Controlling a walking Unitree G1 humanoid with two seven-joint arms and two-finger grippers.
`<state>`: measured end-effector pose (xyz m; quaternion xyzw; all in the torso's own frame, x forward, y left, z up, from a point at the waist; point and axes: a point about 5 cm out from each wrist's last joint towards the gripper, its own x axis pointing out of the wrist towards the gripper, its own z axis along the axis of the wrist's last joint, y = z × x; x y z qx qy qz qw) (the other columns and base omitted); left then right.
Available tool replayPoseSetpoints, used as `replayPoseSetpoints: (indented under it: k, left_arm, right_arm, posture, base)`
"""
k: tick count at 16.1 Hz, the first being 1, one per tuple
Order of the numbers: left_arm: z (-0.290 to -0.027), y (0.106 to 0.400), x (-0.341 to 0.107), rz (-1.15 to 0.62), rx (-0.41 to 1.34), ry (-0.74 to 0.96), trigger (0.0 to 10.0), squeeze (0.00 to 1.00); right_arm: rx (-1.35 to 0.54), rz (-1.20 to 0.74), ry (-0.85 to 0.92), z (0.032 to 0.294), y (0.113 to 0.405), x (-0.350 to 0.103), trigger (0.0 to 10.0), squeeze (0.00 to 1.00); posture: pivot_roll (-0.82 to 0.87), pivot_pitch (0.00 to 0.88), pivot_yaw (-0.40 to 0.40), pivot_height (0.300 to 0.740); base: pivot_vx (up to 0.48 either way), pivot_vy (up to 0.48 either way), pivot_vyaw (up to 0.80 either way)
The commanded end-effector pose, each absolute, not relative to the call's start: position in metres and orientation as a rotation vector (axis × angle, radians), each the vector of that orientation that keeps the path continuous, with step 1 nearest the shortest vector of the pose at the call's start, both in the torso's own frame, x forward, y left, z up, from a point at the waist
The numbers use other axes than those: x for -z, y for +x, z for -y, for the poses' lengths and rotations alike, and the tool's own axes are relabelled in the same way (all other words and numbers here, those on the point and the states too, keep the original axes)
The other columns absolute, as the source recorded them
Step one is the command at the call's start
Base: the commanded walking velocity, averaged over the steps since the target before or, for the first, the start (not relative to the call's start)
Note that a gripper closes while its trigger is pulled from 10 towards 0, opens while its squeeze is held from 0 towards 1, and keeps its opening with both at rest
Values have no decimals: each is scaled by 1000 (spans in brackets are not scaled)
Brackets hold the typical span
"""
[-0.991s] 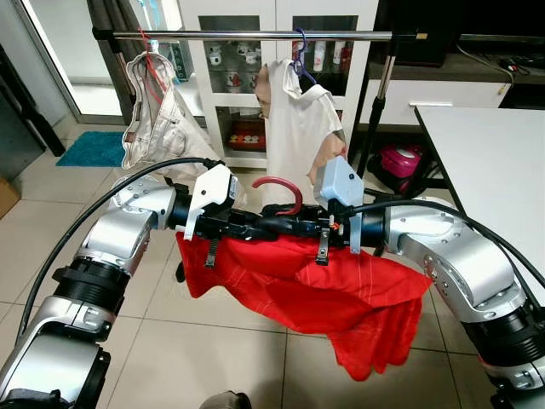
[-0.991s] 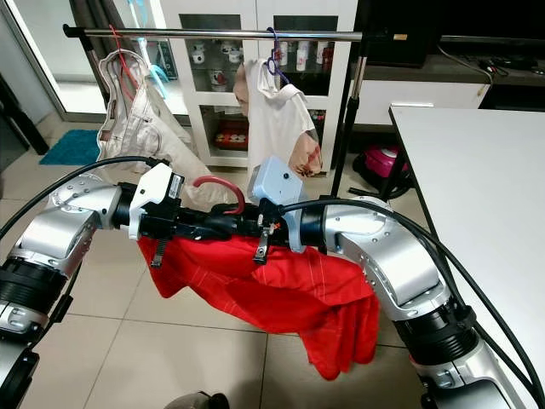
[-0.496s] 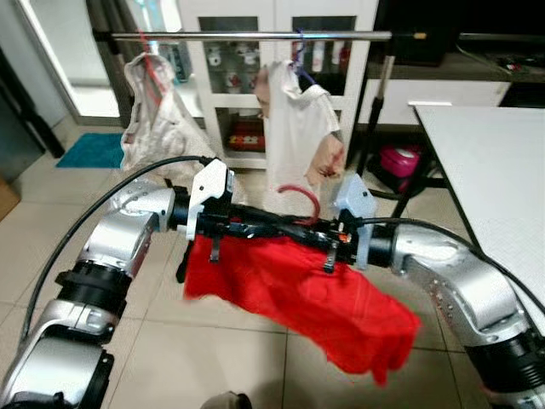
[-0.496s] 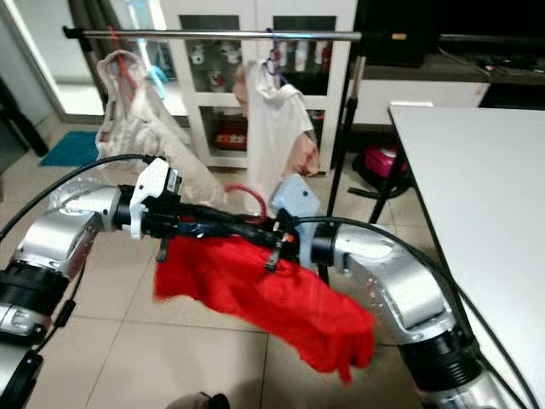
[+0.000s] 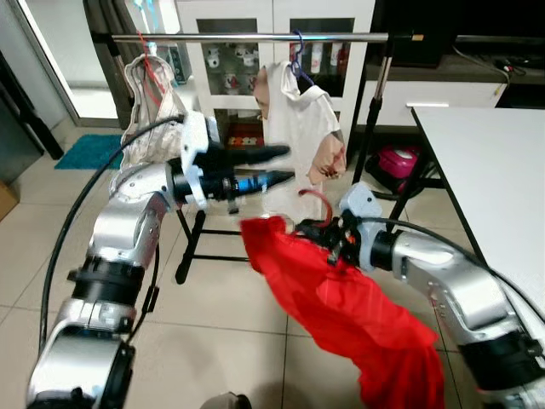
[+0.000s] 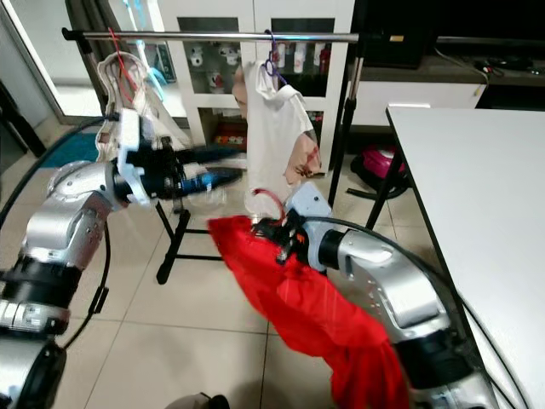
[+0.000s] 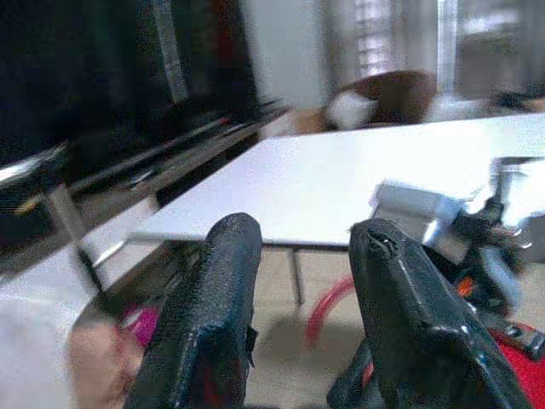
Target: Hang hanger
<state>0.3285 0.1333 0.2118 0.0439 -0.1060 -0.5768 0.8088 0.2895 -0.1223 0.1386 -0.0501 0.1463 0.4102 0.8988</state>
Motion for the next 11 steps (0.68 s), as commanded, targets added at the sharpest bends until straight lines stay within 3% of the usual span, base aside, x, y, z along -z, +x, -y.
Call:
replayPoseSetpoints:
  k: [1,5,8,9,10,11]
  left_arm:
    - [-144,334,-181,50,1016,153,10000,0]
    - [-152,341,-139,-122,581,70,10000,0]
    - [-129,338,-135,-127,600,-17,10000,0]
    - [-116,337,-137,-111,642,-114,10000,0]
    - [-110,335,-140,-100,691,-190,10000,812]
    - [-103,331,-144,-89,748,-290,10000,1000]
  right_arm:
    - [-731,-221,-30,127,297,-148,0,0]
    - [-548,-36,161,127,303,-165,0,0]
    - [-598,19,209,113,299,-173,0,0]
    - [-601,44,189,108,298,-175,0,0]
    - [-611,58,165,105,297,-177,0,0]
    - [-620,78,139,101,296,-179,0,0]
  posture:
    - [-141,0,87,740]
    - [-143,0,52,740]
    - [-145,0,49,740]
    - [-146,0,50,740]
    - [-146,0,51,740]
    - [-147,0,55,740]
  base:
    - [0,0,0]
    - [0,0,0]
    - [0,0,0]
    - [0,0,0]
    - [0,0,0]
    - [0,0,0]
